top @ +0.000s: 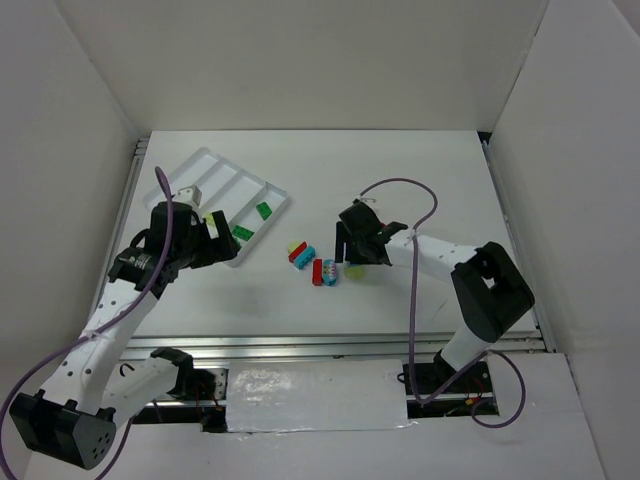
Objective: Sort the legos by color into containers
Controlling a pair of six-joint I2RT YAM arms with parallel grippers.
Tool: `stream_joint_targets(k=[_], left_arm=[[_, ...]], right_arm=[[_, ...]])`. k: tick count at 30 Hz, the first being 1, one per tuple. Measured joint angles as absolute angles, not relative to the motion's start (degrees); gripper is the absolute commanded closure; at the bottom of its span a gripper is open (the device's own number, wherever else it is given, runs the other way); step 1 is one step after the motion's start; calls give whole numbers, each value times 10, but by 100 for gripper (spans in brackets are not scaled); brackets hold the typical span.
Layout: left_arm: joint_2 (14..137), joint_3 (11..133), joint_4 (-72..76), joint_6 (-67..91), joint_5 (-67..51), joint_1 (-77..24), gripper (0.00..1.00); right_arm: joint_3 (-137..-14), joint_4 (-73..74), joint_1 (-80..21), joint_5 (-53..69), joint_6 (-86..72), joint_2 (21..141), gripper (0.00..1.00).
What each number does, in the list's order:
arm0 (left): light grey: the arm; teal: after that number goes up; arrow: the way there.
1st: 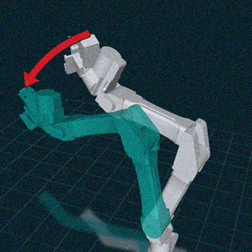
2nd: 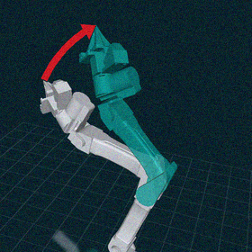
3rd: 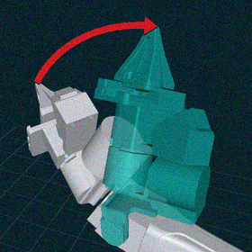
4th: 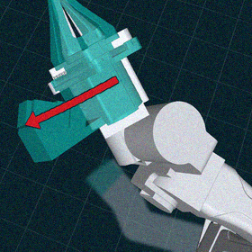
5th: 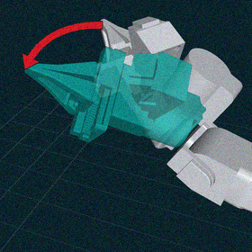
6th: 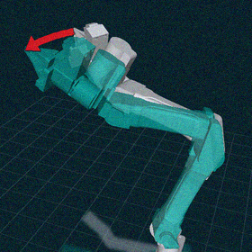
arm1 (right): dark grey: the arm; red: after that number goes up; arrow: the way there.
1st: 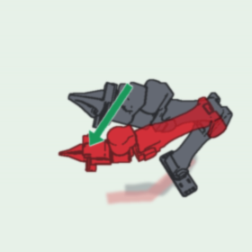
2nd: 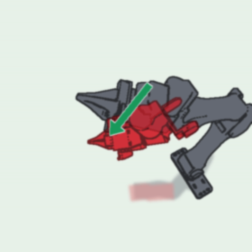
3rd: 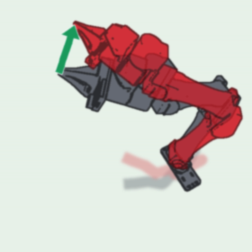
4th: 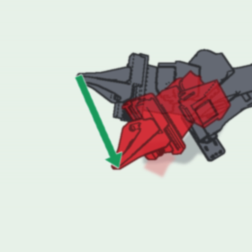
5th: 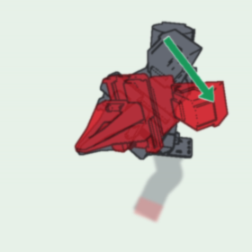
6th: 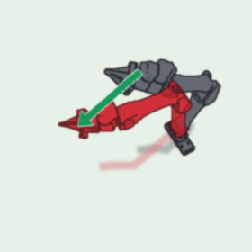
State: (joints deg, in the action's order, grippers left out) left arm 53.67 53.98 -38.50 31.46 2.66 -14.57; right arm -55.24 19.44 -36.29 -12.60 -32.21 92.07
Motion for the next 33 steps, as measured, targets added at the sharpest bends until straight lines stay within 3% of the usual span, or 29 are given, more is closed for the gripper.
stream_joint_targets(k=[4, 8, 14, 17, 21, 25, 29, 32, 33], left_arm=[[534, 540, -385, 315, 25, -146, 1], [534, 540, -385, 315, 24, -146, 1], [534, 540, -385, 315, 24, -146, 0], [534, 540, -385, 315, 22, -146, 1], [536, 540, -384, 315, 15, -146, 1], [540, 540, -382, 315, 9, -146, 0], [542, 540, -381, 315, 5, -147, 1], [543, 540, -380, 315, 0, -147, 1], [543, 540, -379, 316, -3, -147, 0]], right_arm=[[-567, 202, -350, -136, -323, 950, 27], [-571, 206, -347, -141, -325, 965, 41], [-571, 205, -347, -130, -324, 966, 51], [-571, 202, -347, -121, -321, 966, 51], [-571, 204, -347, -111, -319, 967, 32], [-571, 211, -347, -102, -316, 978, 33], [-570, 213, -347, -98, -315, 981, 54], [-564, 205, -348, -98, -314, 973, 100], [-561, 202, -349, -98, -311, 967, 100]])
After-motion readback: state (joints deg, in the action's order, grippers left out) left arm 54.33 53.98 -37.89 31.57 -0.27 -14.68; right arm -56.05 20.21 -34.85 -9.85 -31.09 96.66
